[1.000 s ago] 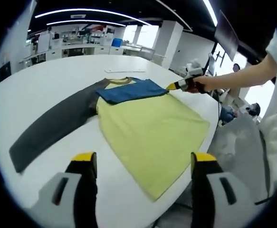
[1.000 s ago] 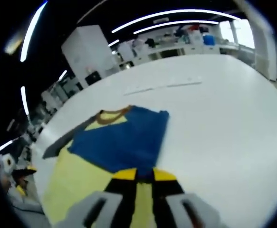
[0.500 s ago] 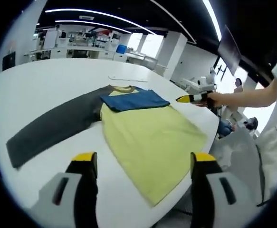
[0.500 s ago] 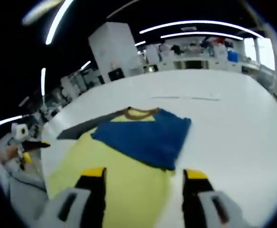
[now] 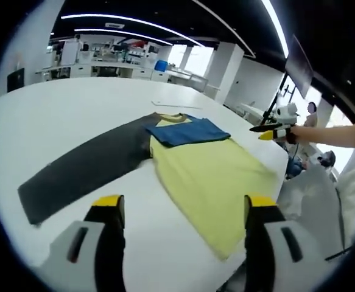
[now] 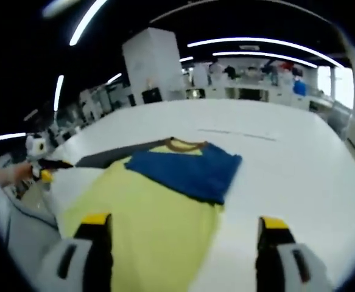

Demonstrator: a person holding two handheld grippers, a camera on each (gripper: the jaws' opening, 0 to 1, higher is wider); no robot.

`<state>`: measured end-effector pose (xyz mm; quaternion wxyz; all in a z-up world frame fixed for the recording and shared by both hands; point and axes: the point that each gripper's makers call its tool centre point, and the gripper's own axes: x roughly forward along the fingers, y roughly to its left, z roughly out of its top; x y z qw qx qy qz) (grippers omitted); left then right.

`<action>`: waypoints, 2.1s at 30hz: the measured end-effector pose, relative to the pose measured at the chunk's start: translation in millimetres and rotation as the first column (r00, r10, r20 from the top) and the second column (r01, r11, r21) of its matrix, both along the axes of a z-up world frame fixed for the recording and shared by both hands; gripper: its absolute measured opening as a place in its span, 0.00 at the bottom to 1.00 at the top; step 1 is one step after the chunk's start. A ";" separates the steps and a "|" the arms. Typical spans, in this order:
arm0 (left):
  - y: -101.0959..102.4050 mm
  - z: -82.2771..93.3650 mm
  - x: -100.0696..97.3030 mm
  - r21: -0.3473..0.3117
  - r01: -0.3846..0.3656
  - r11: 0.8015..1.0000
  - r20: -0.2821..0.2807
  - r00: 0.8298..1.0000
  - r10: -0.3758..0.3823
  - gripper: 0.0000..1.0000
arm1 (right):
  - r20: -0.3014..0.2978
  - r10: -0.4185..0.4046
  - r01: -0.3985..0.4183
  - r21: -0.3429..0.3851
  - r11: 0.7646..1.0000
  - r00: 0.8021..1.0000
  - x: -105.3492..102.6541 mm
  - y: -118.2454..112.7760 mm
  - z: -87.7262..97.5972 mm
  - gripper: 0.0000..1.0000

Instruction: Fold the garment on the visible template until the final outline fits inside the template.

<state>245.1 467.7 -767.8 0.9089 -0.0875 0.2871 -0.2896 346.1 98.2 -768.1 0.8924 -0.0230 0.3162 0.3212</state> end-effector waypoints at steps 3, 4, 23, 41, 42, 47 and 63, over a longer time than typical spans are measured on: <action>12.8 -2.9 5.0 0.009 -0.018 1.000 0.008 1.000 0.018 0.77 | 0.003 -0.024 0.024 0.021 0.999 1.000 -4.0 -1.0 3.0 0.99; 16.2 -4.0 5.9 0.011 -0.020 1.000 0.007 1.000 0.020 0.77 | 0.007 -0.026 0.025 0.020 0.999 1.000 -9.1 2.4 5.7 0.99; 167.4 -36.6 22.0 0.103 -0.479 0.872 0.019 0.877 0.479 0.62 | 0.013 -0.104 0.103 0.091 0.991 0.994 -45.1 11.4 8.0 0.98; 213.0 -69.2 22.4 0.159 -0.656 0.738 -0.020 0.745 0.667 0.30 | -0.024 -0.125 0.127 0.118 0.985 0.992 -59.1 11.7 1.3 0.95; 213.6 -68.4 21.7 0.162 -0.662 0.732 -0.007 0.741 0.671 0.26 | -0.023 -0.125 0.127 0.118 0.985 0.992 -59.5 11.9 1.7 0.95; 214.4 -70.5 18.8 0.180 -0.676 0.715 -0.005 0.726 0.688 0.10 | -0.031 -0.123 0.126 0.118 0.985 0.992 -62.7 14.3 2.2 0.94; 232.2 -54.0 34.5 0.204 -0.714 0.670 -0.026 0.680 0.733 0.00 | -0.054 -0.081 0.087 0.123 0.989 0.995 -71.8 7.5 11.0 0.92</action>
